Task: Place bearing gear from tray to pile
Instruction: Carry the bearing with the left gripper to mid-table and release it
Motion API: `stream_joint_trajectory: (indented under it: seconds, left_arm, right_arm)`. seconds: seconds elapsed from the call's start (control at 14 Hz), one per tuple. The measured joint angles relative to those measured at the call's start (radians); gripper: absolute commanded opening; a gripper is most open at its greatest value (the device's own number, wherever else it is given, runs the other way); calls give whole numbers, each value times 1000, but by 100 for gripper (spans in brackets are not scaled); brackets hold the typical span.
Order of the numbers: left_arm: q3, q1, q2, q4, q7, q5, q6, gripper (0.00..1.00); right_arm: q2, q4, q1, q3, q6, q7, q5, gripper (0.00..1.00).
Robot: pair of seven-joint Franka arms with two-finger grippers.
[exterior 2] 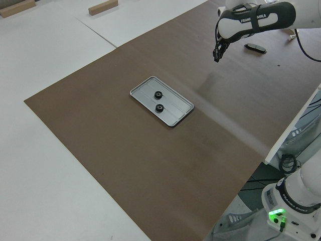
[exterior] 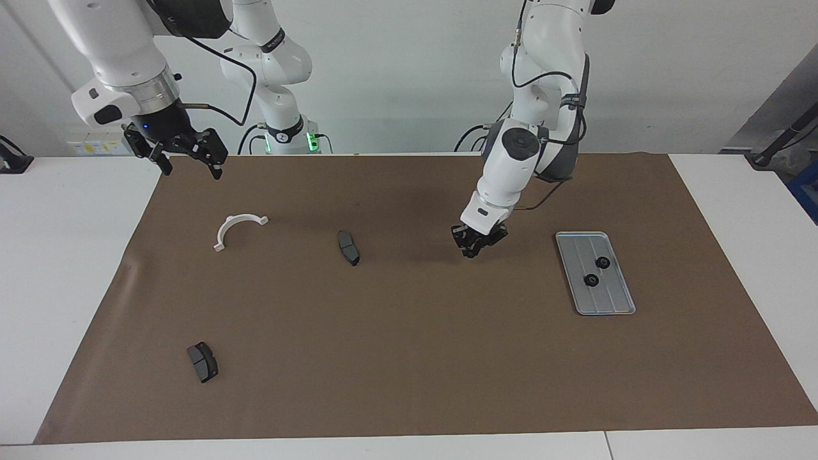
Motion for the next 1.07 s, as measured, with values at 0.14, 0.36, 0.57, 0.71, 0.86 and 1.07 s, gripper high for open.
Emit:
stream_joint_trajectory:
  seconds: [0.14, 0.36, 0.57, 0.71, 0.86, 1.07]
  left_arm:
    - [1, -42, 14, 0, -23, 0, 23, 26]
    - [1, -102, 62, 20, -77, 0, 68, 26]
    - [3, -124, 102, 63, -83, 0, 69, 39]
    - [3, -127, 106, 68, -84, 0, 69, 61]
    - [10, -127, 106, 70, -84, 0, 69, 63]
    - [31, -113, 105, 73, -84, 0, 68, 62]
  right_arm:
    - [0, 0, 0, 0, 0, 0, 0, 100]
    - [0, -1, 0, 0, 0, 0, 0, 100]
    - [0, -3, 0, 0, 0, 0, 0, 100]
    - [0, -5, 0, 0, 0, 0, 2, 100]
    - [-1, -10, -1, -1, 0, 0, 10, 100]
    - [-7, -35, -11, -2, 43, -1, 15, 100]
